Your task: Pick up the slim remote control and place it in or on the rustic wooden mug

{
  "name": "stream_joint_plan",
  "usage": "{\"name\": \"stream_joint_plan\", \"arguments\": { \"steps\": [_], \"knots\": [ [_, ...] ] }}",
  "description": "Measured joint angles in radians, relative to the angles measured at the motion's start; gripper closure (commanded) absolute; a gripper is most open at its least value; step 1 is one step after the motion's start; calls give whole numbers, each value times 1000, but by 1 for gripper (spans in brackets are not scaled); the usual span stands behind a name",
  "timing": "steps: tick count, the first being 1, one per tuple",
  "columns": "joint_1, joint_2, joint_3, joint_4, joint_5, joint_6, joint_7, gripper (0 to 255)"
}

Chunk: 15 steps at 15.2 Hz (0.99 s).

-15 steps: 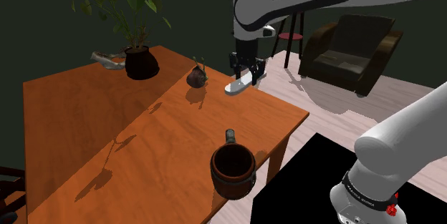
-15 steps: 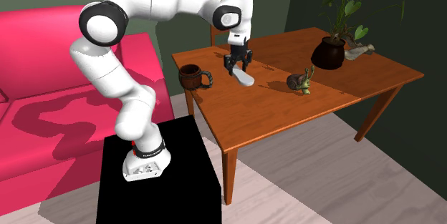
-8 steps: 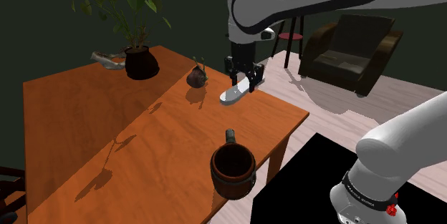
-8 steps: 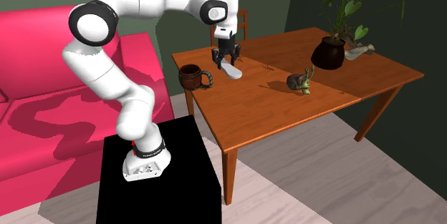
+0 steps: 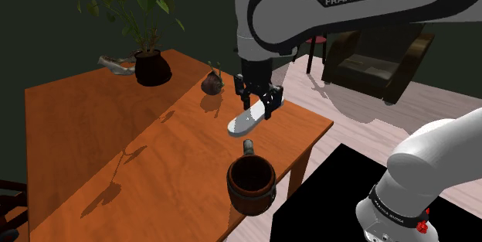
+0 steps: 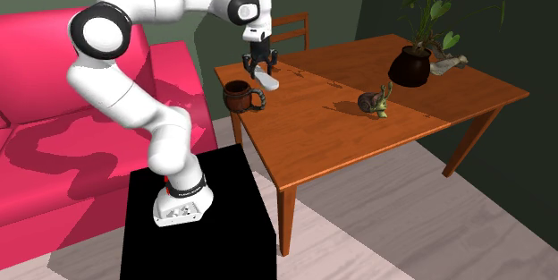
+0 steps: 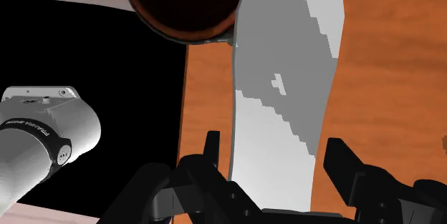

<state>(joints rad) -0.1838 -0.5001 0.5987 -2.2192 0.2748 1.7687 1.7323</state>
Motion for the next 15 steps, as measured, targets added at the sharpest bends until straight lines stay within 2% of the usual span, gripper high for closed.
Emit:
{"name": "stream_joint_plan", "arguments": {
  "steps": [7,15],
  "knots": [
    [63,-32,115,28,67,-26,158,255],
    [71,-23,158,-63,89,77,168,255]
  ]
}}
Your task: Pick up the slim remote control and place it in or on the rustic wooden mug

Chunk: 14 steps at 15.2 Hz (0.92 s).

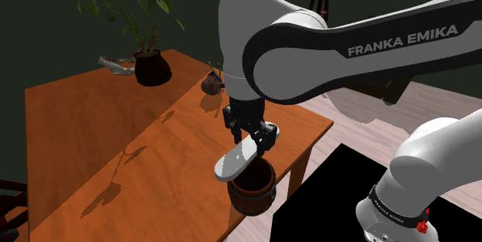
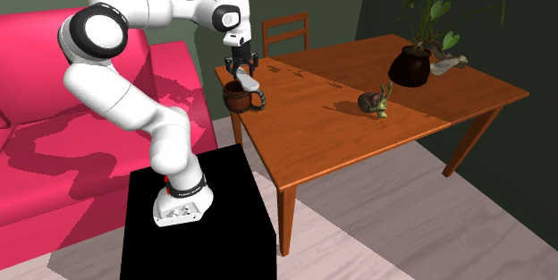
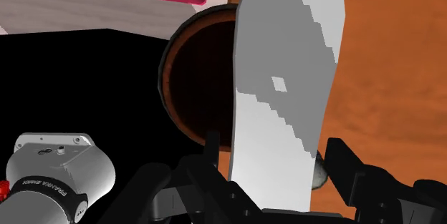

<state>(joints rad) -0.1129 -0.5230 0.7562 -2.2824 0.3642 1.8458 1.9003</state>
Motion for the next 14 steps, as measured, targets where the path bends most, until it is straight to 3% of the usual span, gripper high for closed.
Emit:
{"name": "stream_joint_plan", "arguments": {
  "steps": [6,12,13,14],
  "knots": [
    [0,16,28,-64,11,80,-1,255],
    [-1,20,33,-72,12,96,2,255],
    [-1,20,33,-72,12,96,1,0],
    [0,20,33,-72,12,96,1,0]
  ]
}}
